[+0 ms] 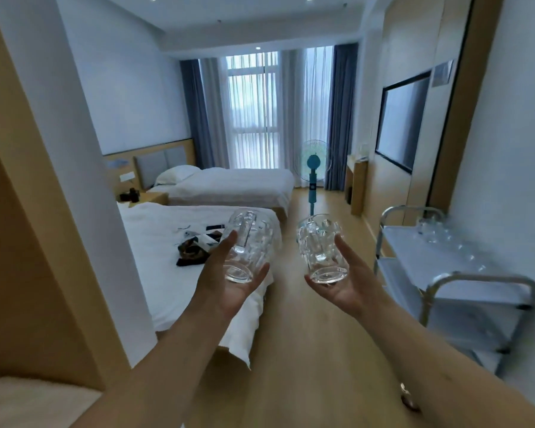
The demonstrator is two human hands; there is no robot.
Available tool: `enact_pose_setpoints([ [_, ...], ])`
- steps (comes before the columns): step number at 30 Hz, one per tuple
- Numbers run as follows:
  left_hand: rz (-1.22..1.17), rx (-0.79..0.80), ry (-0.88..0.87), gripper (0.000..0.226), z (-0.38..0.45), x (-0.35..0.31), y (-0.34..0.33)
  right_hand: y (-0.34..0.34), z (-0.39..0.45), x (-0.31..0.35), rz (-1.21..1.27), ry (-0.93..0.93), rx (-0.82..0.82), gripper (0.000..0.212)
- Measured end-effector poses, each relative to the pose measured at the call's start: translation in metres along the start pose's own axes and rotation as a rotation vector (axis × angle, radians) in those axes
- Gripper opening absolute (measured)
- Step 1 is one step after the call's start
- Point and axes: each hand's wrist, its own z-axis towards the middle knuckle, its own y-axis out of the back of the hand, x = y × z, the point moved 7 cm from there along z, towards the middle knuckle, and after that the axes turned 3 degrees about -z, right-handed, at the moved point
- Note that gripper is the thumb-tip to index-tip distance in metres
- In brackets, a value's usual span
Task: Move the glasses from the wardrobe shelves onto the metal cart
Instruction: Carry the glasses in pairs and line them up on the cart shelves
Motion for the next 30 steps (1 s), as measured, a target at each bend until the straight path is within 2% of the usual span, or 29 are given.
enact_pose_setpoints([
  [2,0.031,0.043,0.035,0.107,0.019,0.009,-0.002,0.002,0.009,0.008,-0.008,0.002,0.052,0.064],
  [3,0.053,0.045,0.049,0.102,0.026,0.014,-0.005,0.005,0.016,0.013,-0.003,-0.002,0.062,0.062],
  [6,0.031,-0.029,0.121,0.05,0.05,0.034,-0.015,0.019,0.04,0.032,0.031,-0.016,0.059,0.067],
  [7,0.012,-0.028,0.132,0.043,0.059,0.039,-0.022,0.023,0.048,0.041,0.023,-0.009,0.056,0.069],
  [14,-0.049,0.119,0.205,0.081,0.141,0.079,-0.085,0.067,0.114,0.1,-0.022,0.012,0.094,0.061],
  [17,-0.006,0.195,0.224,0.097,0.175,0.098,-0.11,0.084,0.138,0.124,-0.062,0.025,0.103,0.046],
  [21,0.161,0.208,0.24,0.107,0.213,0.129,-0.126,0.121,0.164,0.151,-0.085,0.058,0.055,0.062],
  [24,0.216,0.243,0.299,0.102,0.239,0.155,-0.135,0.148,0.178,0.165,-0.081,0.045,0.062,0.077],
  [27,0.098,0.275,0.382,0.081,0.264,0.179,-0.147,0.178,0.193,0.173,-0.054,0.05,0.017,0.097],
  [30,0.056,0.226,0.411,0.073,0.293,0.2,-0.152,0.197,0.208,0.184,-0.067,0.086,-0.036,0.099],
])
